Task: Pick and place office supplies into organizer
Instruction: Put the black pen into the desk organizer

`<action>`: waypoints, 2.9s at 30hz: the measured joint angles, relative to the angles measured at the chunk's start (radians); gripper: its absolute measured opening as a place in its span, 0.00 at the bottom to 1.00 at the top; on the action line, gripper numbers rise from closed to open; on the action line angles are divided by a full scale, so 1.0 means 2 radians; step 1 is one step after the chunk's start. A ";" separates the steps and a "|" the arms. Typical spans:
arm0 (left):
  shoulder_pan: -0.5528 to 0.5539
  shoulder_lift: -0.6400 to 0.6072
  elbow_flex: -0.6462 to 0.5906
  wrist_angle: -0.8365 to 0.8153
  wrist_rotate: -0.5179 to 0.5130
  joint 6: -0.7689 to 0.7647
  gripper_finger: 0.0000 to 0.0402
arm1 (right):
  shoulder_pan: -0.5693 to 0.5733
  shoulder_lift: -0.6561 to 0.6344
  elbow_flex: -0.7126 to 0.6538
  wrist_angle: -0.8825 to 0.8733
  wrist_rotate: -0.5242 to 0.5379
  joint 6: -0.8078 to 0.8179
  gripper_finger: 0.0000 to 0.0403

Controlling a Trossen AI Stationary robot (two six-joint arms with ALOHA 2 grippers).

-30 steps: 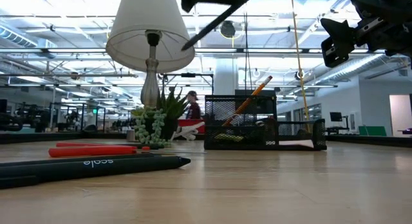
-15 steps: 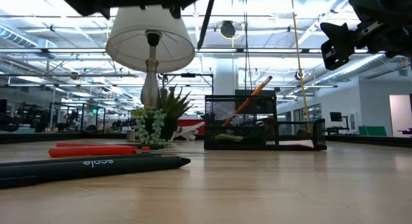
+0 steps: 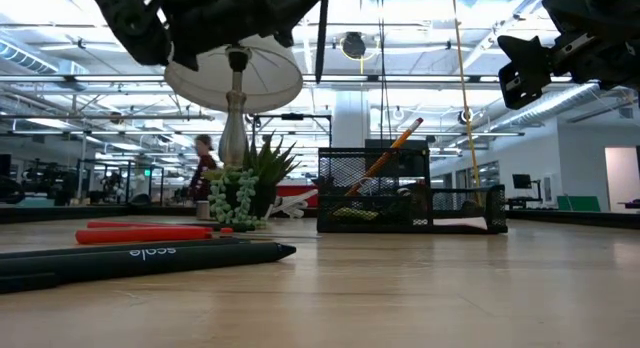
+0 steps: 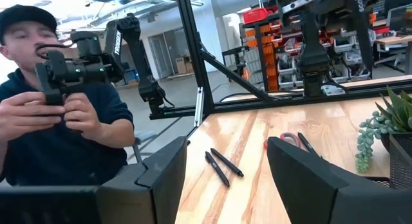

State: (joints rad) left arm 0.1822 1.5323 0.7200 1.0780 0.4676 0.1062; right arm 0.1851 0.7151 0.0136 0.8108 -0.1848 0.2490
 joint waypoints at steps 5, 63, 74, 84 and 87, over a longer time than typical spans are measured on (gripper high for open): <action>0.028 0.033 0.000 0.073 0.082 -0.048 0.13 | 0.000 0.000 0.000 0.000 0.000 0.000 0.52; 0.054 0.190 0.067 0.090 0.028 -0.072 0.46 | 0.000 0.000 0.000 0.000 0.000 0.000 0.52; 0.026 0.189 0.046 0.062 0.131 -0.083 0.46 | 0.000 0.000 0.000 0.000 0.000 0.000 0.53; -0.035 0.187 -0.015 0.063 0.069 -0.086 0.46 | 0.000 0.000 0.000 0.000 0.000 0.000 0.53; -0.063 0.169 -0.021 0.020 0.006 -0.093 0.46 | 0.000 0.000 0.000 0.000 0.000 0.000 0.53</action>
State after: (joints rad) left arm 0.0559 1.8708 0.6781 1.1170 0.4790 -0.0802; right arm 0.1850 0.7154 0.0137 0.8105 -0.1851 0.2490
